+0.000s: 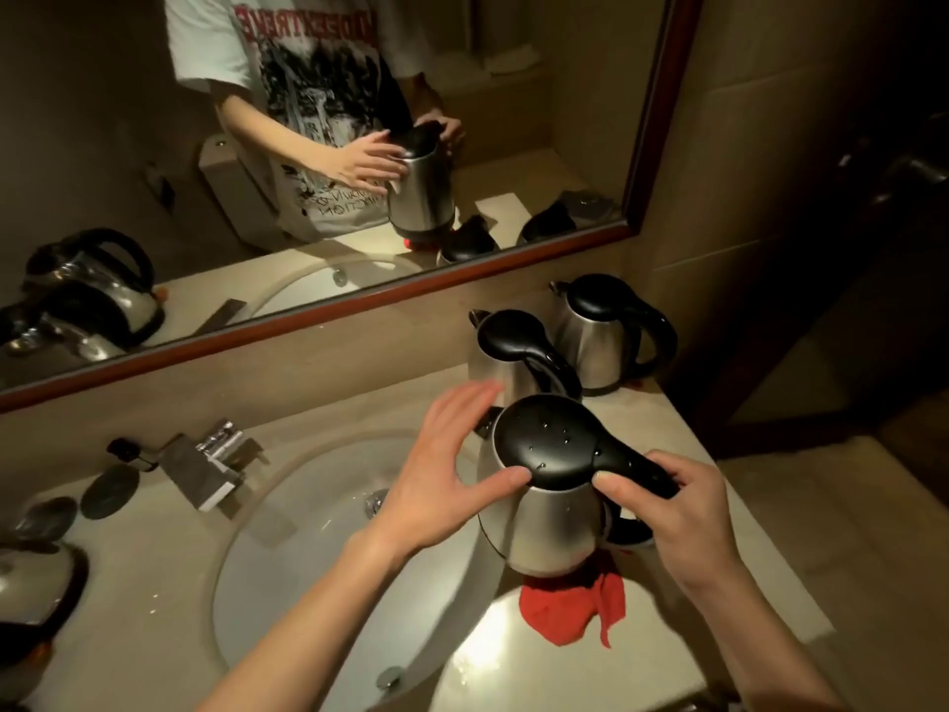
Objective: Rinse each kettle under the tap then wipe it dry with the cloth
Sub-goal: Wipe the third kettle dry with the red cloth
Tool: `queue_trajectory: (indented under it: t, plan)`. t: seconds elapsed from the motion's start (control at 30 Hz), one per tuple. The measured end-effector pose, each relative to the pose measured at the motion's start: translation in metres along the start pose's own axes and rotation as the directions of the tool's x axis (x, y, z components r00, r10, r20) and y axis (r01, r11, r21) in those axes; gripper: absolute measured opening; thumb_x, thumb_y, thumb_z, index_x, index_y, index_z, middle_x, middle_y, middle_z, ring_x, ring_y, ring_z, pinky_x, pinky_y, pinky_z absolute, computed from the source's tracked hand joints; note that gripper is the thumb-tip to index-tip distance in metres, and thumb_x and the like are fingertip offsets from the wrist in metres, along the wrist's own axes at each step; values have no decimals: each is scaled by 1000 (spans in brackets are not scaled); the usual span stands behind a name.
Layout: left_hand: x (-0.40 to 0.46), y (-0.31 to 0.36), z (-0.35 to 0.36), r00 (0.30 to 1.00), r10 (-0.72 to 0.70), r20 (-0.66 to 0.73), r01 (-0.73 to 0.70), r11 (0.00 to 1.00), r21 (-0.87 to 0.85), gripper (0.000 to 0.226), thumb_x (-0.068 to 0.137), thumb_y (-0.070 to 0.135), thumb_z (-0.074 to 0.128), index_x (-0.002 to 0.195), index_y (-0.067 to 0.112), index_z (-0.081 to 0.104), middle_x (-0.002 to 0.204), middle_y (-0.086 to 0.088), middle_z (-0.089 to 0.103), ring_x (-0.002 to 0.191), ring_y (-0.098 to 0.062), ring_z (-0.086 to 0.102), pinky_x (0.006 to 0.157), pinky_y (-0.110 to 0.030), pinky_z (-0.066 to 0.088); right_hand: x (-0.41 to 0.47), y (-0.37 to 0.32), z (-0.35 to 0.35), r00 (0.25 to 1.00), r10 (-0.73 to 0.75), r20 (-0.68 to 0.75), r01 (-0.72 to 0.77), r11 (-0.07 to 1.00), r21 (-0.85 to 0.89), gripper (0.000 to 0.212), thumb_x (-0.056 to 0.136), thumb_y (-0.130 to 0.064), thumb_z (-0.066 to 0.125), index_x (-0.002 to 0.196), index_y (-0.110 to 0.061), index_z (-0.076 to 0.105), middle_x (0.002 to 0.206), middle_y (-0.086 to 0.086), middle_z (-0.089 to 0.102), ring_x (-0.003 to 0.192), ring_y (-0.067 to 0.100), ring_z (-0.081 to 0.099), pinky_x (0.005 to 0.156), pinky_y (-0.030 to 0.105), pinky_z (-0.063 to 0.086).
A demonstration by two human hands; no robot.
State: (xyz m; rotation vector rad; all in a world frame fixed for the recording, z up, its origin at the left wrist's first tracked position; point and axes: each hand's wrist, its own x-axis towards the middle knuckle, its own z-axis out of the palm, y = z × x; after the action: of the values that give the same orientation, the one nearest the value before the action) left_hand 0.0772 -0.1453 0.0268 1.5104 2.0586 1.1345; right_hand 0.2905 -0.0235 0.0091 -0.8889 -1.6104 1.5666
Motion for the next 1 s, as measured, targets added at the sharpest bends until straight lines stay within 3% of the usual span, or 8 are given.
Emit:
queue_trajectory:
  t: [0.1, 0.2, 0.3, 0.47, 0.6, 0.73, 0.83, 1.0]
  plan:
    - [-18, -8, 31, 994, -90, -67, 85, 993, -78, 100, 72, 70, 67, 154, 34, 22, 158, 19, 22, 147, -2, 14, 114, -11, 13, -2, 0, -20, 996, 23, -85, -24, 1000, -15, 45, 57, -45, 87, 61, -7, 64, 52, -3, 56, 52, 11, 55, 50, 30, 48]
    - [-39, -25, 70, 985, -170, -4, 169, 981, -97, 108, 69, 77, 65, 155, 35, 14, 159, 20, 17, 146, 2, 13, 110, -5, 11, -3, -1, -41, 987, 64, -149, -67, 998, -13, 39, 57, -44, 88, 64, -11, 68, 54, -4, 60, 54, 10, 59, 52, 36, 53]
    - [-53, -40, 105, 967, -212, 142, 223, 973, -63, 108, 64, 86, 62, 150, 46, 10, 157, 21, 15, 145, 4, 12, 115, -17, 15, -6, -2, -58, 980, 62, -189, -66, 998, -17, 29, 65, -22, 96, 62, -16, 68, 53, -8, 61, 52, 3, 59, 47, 25, 52]
    - [-60, -58, 153, 940, -173, 295, 144, 983, 117, 95, 71, 79, 61, 151, 39, 30, 159, 10, 20, 146, -9, 13, 120, -32, 18, -13, 8, -86, 957, 103, -270, -129, 988, -82, 23, 84, 2, 80, 68, -6, 64, 49, -13, 60, 46, -2, 56, 45, 15, 45]
    - [-61, -68, 182, 919, -82, 384, -16, 969, 245, 92, 73, 68, 62, 152, 32, 33, 159, 4, 27, 146, -17, 18, 116, -21, 5, -23, 12, -99, 944, 116, -308, -148, 985, -84, 26, 75, -17, 87, 66, -7, 64, 51, -9, 59, 50, 2, 57, 49, 20, 48]
    - [-64, -79, 196, 932, 23, 361, -145, 938, 314, 56, 86, 54, 57, 134, 25, 53, 145, 0, 47, 129, -26, 42, 106, -37, 35, -28, 15, -105, 922, 158, -353, -185, 982, -44, 27, 69, -25, 79, 60, -9, 59, 50, -8, 55, 48, 5, 53, 46, 16, 45]
    - [-61, -78, 196, 953, -2, 302, -95, 947, 306, 30, 95, 42, 46, 119, 26, 57, 126, 7, 51, 108, -22, 47, 90, -31, 33, -31, 17, -108, 921, 171, -350, -194, 981, -30, 28, 68, -24, 79, 59, -9, 57, 50, -8, 53, 48, 4, 52, 46, 16, 44]
    - [-53, -75, 197, 956, -98, 277, 20, 963, 270, 36, 98, 42, 32, 106, 22, 60, 108, 5, 51, 95, -17, 43, 84, -31, 32, -32, 14, -109, 931, 163, -327, -183, 983, -31, 28, 61, -44, 80, 52, -25, 61, 50, -8, 53, 49, 4, 52, 47, 15, 45]
